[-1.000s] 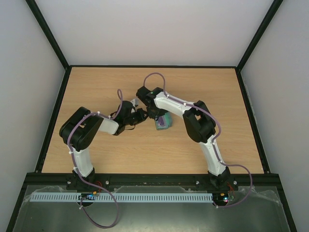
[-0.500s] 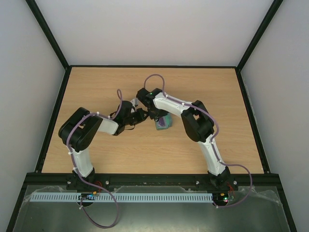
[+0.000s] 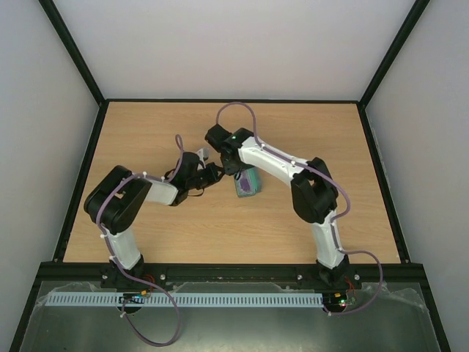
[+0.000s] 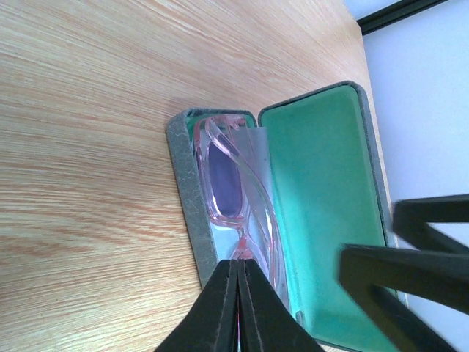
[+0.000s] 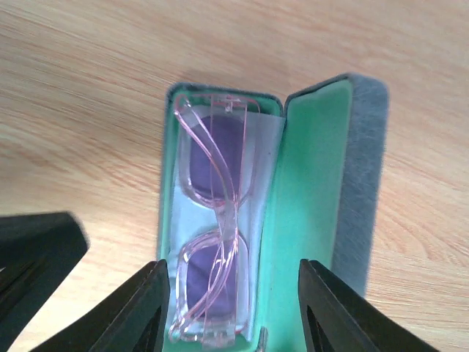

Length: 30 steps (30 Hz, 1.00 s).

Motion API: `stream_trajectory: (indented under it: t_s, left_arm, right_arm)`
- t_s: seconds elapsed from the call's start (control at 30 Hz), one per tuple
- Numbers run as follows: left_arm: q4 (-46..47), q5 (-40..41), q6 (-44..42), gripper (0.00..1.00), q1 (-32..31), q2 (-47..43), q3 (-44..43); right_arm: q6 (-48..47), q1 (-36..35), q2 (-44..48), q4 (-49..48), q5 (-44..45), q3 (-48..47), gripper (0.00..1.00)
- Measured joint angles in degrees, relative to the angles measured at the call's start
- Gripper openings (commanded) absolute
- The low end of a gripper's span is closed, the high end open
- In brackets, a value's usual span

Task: Organize the sunglasses
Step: Place the sunglasses in the sunglasses case, then close the sunglasses case at the center of the board.

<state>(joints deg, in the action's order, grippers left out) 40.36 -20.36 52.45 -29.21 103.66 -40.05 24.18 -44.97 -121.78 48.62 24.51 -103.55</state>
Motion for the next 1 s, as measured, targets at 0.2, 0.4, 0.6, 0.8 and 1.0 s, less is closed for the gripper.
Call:
stream_trajectory:
  t_s: [0.2, 0.4, 0.6, 0.8, 1.0]
  left_arm:
    - [-1.4, 1.5, 0.0, 0.05, 0.0, -0.9, 0.2]
    - [-2.2, 2.9, 0.0, 0.06, -0.1, -2.0, 2.8]
    - [-2.4, 3.0, 0.0, 0.10, -0.1, -2.1, 3.0]
    - [-2.6, 3.1, -0.3, 0.08, -0.2, -1.8, 2.8]
    - [-2.6, 3.5, -0.4, 0.05, -0.8, 0.7, 2.4]
  right_arm:
    - [-1.3, -0.7, 10.5, -4.4, -1.0, 6.4, 0.54]
    - [-2.5, 4.7, 24.5, -12.8, -6.1, 20.2, 0.56]
    - [-1.7, 18.9, 41.2, -21.8, -12.8, 35.0, 0.82]
    - [-1.0, 22.7, 46.6, -26.6, -16.7, 39.7, 0.77]
    - [-0.1, 22.5, 39.5, -31.3, -20.3, 41.6, 0.56]
